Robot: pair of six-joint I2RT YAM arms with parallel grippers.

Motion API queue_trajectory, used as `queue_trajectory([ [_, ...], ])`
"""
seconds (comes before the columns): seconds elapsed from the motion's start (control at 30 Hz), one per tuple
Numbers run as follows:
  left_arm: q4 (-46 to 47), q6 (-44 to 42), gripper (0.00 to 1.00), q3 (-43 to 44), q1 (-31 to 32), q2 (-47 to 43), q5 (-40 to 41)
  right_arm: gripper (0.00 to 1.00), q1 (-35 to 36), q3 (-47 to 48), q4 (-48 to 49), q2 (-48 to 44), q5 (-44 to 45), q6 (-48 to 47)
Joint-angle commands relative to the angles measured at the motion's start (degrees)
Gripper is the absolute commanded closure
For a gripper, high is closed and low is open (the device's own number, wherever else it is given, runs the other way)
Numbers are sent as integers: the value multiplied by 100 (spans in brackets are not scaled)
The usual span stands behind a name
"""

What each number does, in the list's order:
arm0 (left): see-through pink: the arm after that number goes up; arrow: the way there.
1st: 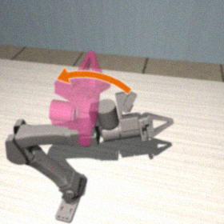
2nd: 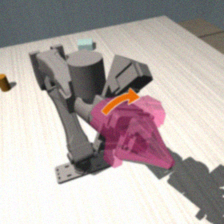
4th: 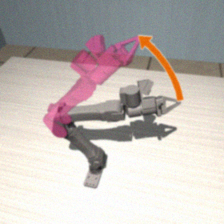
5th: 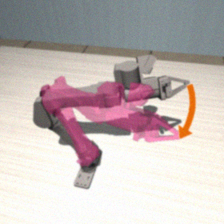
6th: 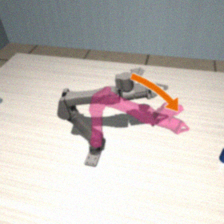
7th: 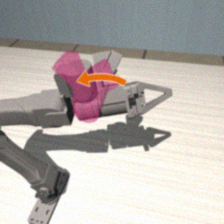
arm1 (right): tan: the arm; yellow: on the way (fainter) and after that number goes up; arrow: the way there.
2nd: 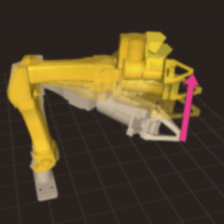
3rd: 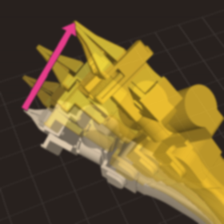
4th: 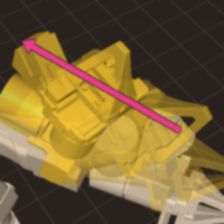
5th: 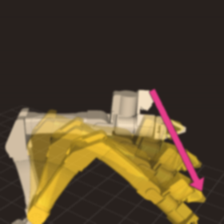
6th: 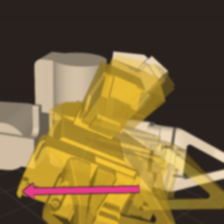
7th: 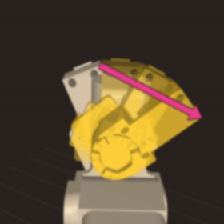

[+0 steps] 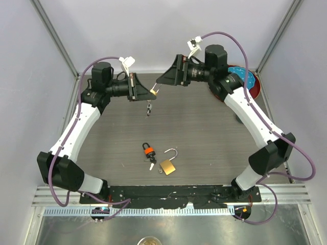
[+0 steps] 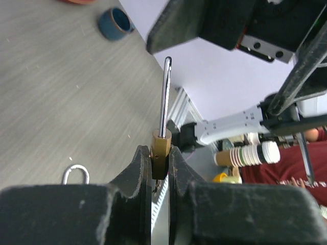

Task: Lock with the key
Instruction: Lock the lock.

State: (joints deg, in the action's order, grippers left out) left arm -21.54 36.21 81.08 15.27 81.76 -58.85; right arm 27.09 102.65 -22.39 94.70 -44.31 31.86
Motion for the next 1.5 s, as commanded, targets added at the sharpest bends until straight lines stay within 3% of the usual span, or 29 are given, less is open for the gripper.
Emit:
queue_trajectory([
  [0.0,1273,702,100,-117,3,-467,549,3,-204,-901,2148,-741,529,1338],
  [0.17,3092,2055,100,-592,3,-617,786,6,-240,-1440,3878,-699,74,2368],
  [0.3,3955,2637,100,-1040,11,-784,1085,14,-134,-1319,4235,-488,-156,2765],
  [0.47,4131,2760,100,-1173,11,-898,1130,19,77,-1072,4120,-250,-121,2703],
  [0.63,4272,2901,100,-1296,11,-951,1139,34,305,-738,4059,75,-121,2721],
  [0.7,4290,2901,100,-1340,3,-934,1139,46,314,-685,4111,111,-113,2791],
  [0.97,4325,2936,100,-1375,11,-933,981,70,323,-668,4270,189,-16,2975],
  [1.03,4325,2927,100,-1410,11,-933,981,85,332,-667,4261,198,-16,2984],
  [1.07,4325,2927,100,-1411,11,-933,972,98,341,-659,4261,207,-42,2993],
  [1.2,4124,2752,99,-1323,11,-872,814,99,341,-667,4191,190,-77,2941],
  [1.23,4018,2673,98,-1279,11,-863,788,98,341,-676,4164,172,-60,2879],
  [1.37,3474,2234,67,-937,-6,-854,761,98,341,-589,4076,198,-51,2852],
  [1.47,3113,1943,59,-761,-67,-863,805,99,341,-501,4041,216,-77,2835],
])
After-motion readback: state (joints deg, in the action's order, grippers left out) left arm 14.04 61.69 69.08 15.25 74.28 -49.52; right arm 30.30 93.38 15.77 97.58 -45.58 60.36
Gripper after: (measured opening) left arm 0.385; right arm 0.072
